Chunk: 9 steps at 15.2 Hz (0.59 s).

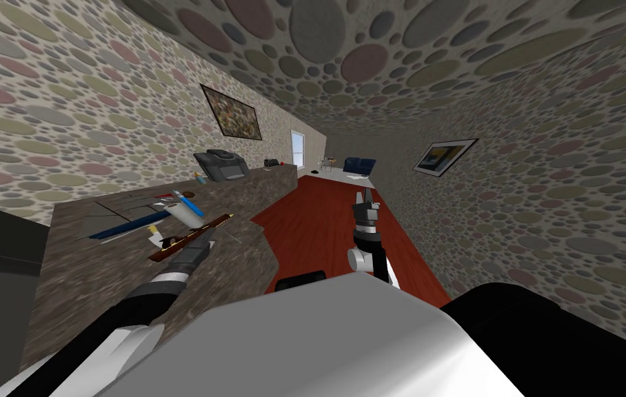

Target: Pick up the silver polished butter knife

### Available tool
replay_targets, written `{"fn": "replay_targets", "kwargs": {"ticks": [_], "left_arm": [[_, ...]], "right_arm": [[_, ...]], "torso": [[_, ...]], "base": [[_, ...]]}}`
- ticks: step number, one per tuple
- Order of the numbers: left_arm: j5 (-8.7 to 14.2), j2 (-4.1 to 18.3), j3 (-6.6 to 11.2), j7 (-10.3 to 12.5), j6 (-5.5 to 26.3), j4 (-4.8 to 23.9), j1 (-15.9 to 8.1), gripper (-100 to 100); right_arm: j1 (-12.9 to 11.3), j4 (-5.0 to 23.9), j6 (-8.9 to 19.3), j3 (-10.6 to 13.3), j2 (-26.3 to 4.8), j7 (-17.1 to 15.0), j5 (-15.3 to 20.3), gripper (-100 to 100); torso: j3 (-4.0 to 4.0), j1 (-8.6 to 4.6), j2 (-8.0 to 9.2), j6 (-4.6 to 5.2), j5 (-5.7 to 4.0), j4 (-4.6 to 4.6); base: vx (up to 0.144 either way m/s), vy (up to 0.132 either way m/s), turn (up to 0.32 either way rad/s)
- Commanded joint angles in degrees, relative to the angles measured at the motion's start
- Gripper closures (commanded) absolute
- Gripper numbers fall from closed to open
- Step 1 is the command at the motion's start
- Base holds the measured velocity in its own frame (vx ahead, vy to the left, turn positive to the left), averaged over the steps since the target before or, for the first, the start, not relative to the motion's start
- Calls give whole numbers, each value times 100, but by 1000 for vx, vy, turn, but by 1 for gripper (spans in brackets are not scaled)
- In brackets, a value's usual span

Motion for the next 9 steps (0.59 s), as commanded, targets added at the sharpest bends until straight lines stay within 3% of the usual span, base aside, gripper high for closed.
{"fn": "replay_targets", "kwargs": {"ticks": [1, 2, 3, 4, 6, 9], "left_arm": [[87, 126, 38, -67, 221, 71, 31, -100], [212, 323, 88, -143, 389, 210, 56, -100], [212, 323, 88, -143, 456, 210, 56, -100], [334, 511, 134, -219, 613, 352, 74, -100], [334, 519, 134, -219, 697, 352, 74, -100], [572, 908, 213, -374, 1074, 646, 90, -100]], "right_arm": [[0, 0, 0, 0, 0, 0, 0, 0], [0, 0, 0, 0, 0, 0, 0, 0], [0, 0, 0, 0, 0, 0, 0, 0], [0, 0, 0, 0, 0, 0, 0, 0], [0, 0, 0, 0, 0, 0, 0, 0], [0, 0, 0, 0, 0, 0, 0, 0]], "torso": [[0, 0, 0, 0, 0, 0], [0, 0, -1, 0, 0, 0], [-1, -4, -2, 0, 0, -1], [-2, -5, -4, -1, -1, -1], [-5, -6, -9, 0, -1, -2], [-5, -4, -9, -1, -1, -2]], "base": [[27, -30, -34], [34, -43, -46], [37, -43, -35], [48, -43, -40], [43, -41, -22], [50, -41, -35]]}}
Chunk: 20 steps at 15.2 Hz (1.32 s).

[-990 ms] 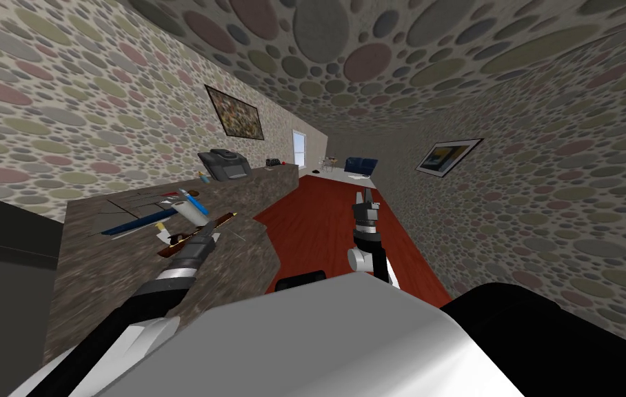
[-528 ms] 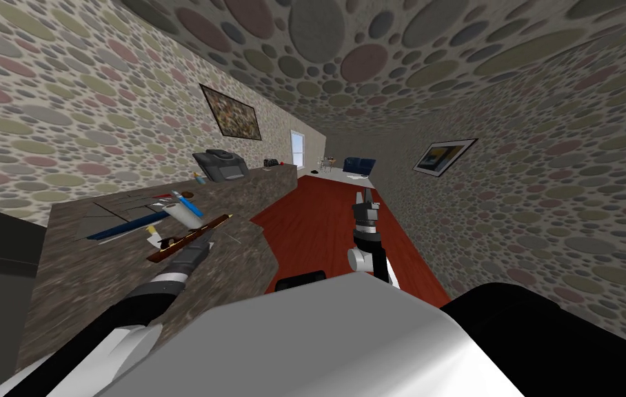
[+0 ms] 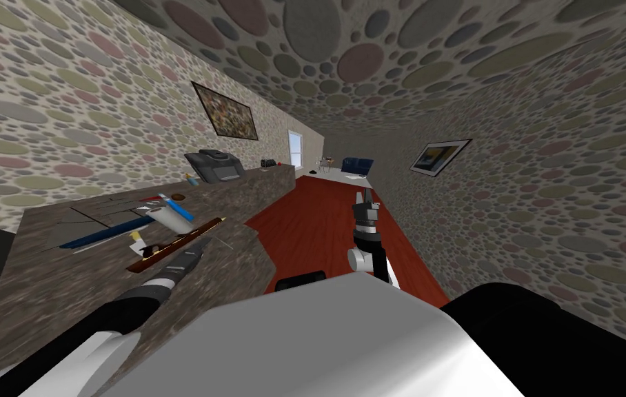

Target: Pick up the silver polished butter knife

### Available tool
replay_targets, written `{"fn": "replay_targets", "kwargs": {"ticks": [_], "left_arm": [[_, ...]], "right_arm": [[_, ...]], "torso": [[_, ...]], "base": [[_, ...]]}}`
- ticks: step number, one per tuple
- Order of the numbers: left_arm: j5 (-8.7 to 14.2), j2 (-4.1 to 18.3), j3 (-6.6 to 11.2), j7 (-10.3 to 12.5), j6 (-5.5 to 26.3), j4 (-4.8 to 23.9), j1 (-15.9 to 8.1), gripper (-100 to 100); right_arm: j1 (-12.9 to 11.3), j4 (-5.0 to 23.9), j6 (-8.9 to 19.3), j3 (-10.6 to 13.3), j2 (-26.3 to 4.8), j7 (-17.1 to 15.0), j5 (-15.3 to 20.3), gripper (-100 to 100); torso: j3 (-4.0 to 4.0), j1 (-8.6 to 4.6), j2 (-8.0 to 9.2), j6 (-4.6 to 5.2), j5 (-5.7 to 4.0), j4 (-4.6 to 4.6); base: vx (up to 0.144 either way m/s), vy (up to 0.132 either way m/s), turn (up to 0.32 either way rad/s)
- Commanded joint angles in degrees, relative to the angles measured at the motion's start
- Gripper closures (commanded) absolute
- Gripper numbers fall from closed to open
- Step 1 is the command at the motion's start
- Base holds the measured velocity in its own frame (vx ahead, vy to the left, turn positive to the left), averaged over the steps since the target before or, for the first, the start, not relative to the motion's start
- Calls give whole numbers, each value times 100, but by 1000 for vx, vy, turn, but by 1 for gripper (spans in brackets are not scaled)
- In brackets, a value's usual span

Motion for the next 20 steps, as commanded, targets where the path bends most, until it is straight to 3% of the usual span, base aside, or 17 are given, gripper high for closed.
{"fn": "replay_targets", "kwargs": {"ticks": [1, 2, 3, 6, 9, 12, 14, 17, 20], "left_arm": [[99, 160, 34, -69, 286, 121, -3, -100], [213, 352, 65, -146, 422, 271, -4, -100], [213, 352, 65, -146, 546, 271, -4, -100], [432, 729, 109, -300, 946, 576, -23, -100], [432, 729, 109, -300, 1074, 576, -23, -100], [636, 1092, 127, -449, 1480, 883, -60, -100], [636, 1092, 127, -449, 1604, 883, -60, -100], [822, 1433, 118, -591, 2031, 1188, -109, -100], [908, 1594, 104, -658, 2381, 1337, -136, -100]], "right_arm": [[0, 0, 0, 0, 0, 0, 0, 0], [0, 0, 0, 0, 0, 0, 0, 0], [0, 0, 0, 0, 0, 0, 0, 0], [1, 0, 0, 0, 0, 0, 0, 0], [0, 0, 0, 0, 0, 0, 0, 0], [0, 0, 0, 0, 0, 0, 0, 0], [0, 0, 0, 0, 0, 0, 0, 0], [1, 0, 0, 0, 0, 0, 0, 0], [1, 0, 0, 0, 0, 0, 0, 0]], "torso": [[0, 0, 0, 0, 0, 0], [-1, -1, -1, 0, 0, -1], [-3, -5, -5, 0, -1, -1], [-8, -7, -15, -1, -2, -3], [-7, -4, -11, -1, -1, -3], [-1, 2, -1, 0, 1, 0], [-6, -4, -10, -1, -1, -2], [-9, -3, -15, -1, -1, -4], [-16, -7, -27, 1, -2, -6]], "base": [[56, -50, -29], [65, -64, -44], [67, -55, -32], [92, -61, -33], [60, -40, -8], [59, -39, -31], [78, -50, -15], [96, -49, -27], [112, -58, -24]]}}
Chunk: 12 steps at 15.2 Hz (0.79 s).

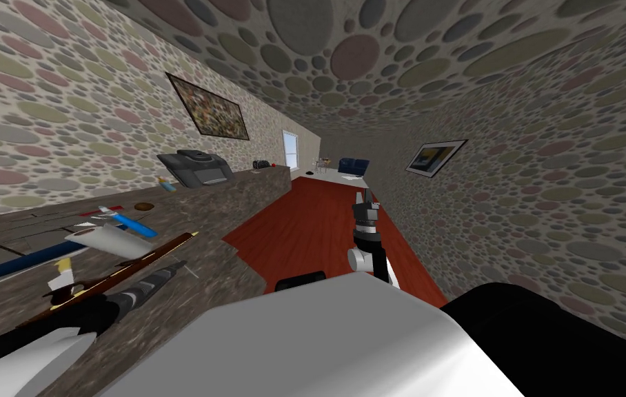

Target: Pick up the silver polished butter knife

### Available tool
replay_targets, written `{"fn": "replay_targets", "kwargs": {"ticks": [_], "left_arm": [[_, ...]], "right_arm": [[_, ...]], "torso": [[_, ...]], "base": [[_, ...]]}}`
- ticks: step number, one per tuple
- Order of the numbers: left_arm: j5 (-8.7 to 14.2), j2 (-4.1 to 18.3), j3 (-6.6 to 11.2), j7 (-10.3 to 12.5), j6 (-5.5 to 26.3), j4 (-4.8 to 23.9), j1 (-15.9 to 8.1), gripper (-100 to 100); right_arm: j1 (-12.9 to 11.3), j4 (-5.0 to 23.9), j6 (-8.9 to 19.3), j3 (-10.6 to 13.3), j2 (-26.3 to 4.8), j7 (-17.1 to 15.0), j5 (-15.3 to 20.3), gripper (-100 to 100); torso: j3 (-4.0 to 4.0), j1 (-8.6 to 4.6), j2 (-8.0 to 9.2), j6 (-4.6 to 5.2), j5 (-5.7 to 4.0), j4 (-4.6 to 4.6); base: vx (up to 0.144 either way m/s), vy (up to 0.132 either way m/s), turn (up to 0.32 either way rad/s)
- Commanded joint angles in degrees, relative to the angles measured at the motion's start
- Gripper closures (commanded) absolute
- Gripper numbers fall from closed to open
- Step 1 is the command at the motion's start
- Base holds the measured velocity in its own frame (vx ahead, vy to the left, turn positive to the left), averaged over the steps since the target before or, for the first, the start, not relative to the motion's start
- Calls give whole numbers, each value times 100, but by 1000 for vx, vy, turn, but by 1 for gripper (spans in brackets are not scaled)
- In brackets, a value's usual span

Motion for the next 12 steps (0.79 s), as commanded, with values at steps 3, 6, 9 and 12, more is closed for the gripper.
{"fn": "replay_targets", "kwargs": {"ticks": [3, 6, 9, 12], "left_arm": [[225, 379, -61, -175, 546, 395, -50, -100], [295, 510, -86, -232, 788, 527, -81, -100], [417, 731, -141, -332, 1175, 763, -141, -100], [468, 821, -167, -376, 1366, 864, -170, -100]], "right_arm": [[0, 0, 0, 0, 0, 0, 0, 0], [0, 0, 0, 0, 0, 0, 0, 0], [0, 0, 0, 0, 0, 0, 0, 0], [0, 0, 0, 0, 0, 0, 0, 0]], "torso": [[1, -4, 2, -1, -1, 1], [0, -3, 0, 1, -1, 0], [1, 2, 2, 0, -1, 0], [3, 7, 6, 0, 1, 1]], "base": [[108, -68, -21], [105, -65, -21], [105, -51, -16], [92, -39, -15]]}}
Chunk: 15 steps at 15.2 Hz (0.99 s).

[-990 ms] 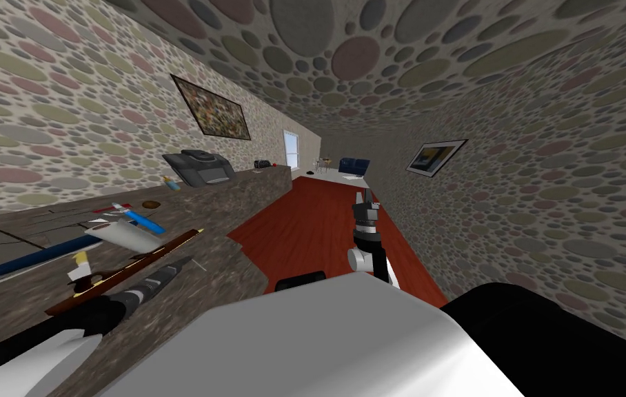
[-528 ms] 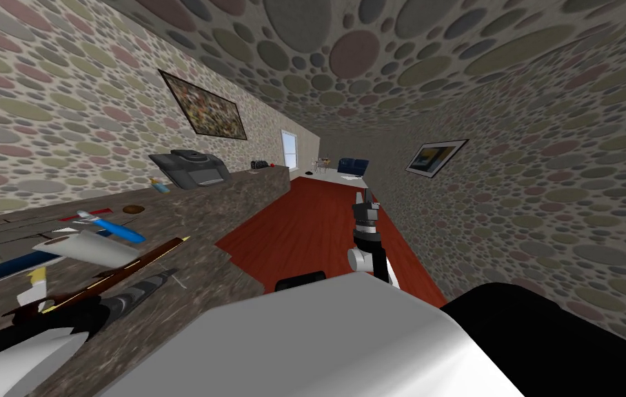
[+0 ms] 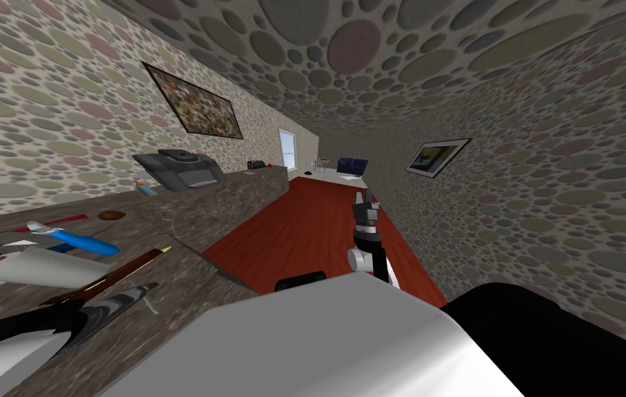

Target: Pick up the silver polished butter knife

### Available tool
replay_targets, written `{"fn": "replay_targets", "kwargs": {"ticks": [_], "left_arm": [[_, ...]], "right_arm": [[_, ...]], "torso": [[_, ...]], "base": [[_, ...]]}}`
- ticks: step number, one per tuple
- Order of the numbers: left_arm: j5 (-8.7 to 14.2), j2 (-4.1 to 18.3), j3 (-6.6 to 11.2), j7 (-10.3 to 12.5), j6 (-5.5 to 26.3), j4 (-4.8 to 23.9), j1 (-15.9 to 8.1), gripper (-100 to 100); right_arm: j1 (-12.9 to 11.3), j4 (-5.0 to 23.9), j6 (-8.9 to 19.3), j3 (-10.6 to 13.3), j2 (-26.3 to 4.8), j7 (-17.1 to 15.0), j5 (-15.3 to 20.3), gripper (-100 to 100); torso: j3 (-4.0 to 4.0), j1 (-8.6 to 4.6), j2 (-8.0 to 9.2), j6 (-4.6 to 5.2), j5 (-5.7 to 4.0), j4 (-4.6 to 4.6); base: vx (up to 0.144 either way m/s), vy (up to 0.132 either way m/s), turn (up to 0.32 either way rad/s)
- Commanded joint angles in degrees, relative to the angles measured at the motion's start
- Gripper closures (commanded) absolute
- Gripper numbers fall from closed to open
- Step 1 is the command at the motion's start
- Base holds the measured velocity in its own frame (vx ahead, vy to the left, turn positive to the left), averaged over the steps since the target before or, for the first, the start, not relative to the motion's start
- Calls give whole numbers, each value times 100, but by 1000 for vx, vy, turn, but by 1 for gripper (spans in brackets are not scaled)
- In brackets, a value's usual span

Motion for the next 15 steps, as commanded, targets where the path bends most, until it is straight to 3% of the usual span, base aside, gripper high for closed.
{"fn": "replay_targets", "kwargs": {"ticks": [1, 6, 7, 8, 10, 11, 12, 15], "left_arm": [[64, 117, -28, -47, 259, 116, -41, -100], [164, 288, -81, -140, 640, 331, -122, -100], [157, 259, -70, -129, 535, 297, -105, -100], [30, 99, -178, -135, 419, 488, -188, -100], [-58, -14, -251, -136, 320, 612, -241, -100], [5, 72, -189, -128, 421, 497, -195, -100], [-13, 55, -200, -123, 400, 511, -201, 100], [-9, 53, -195, -114, 405, 519, -199, 100]], "right_arm": [[0, 0, 0, 0, 0, 0, 0, 0], [0, 0, 0, 0, 0, 0, 0, 0], [0, 0, 0, 0, 0, 0, 0, 0], [0, 0, 0, 0, 0, 0, 0, 0], [-1, 0, 0, 0, -1, 0, 0, 0], [-1, 0, 0, -1, -1, 0, 0, 0], [-1, 0, 0, -1, -1, 0, 0, 0], [-1, 0, 0, 0, 0, 0, 0, 0]], "torso": [[0, 0, 0, 0, 0, 0], [0, -1, 1, 0, -1, 0], [2, 0, 3, 0, -1, 1], [6, 4, 12, 0, 0, 2], [18, 28, 31, 1, 7, 7], [21, 40, 37, 0, 9, 8], [23, 39, 40, -1, 9, 9], [24, 24, 42, 6, 8, 9]], "base": [[93, -46, -12], [93, -42, -11], [45, -21, -1], [15, 17, -82], [-2, 58, -87], [-1, 49, -31], [0, 17, -4], [0, 5, 6]]}}
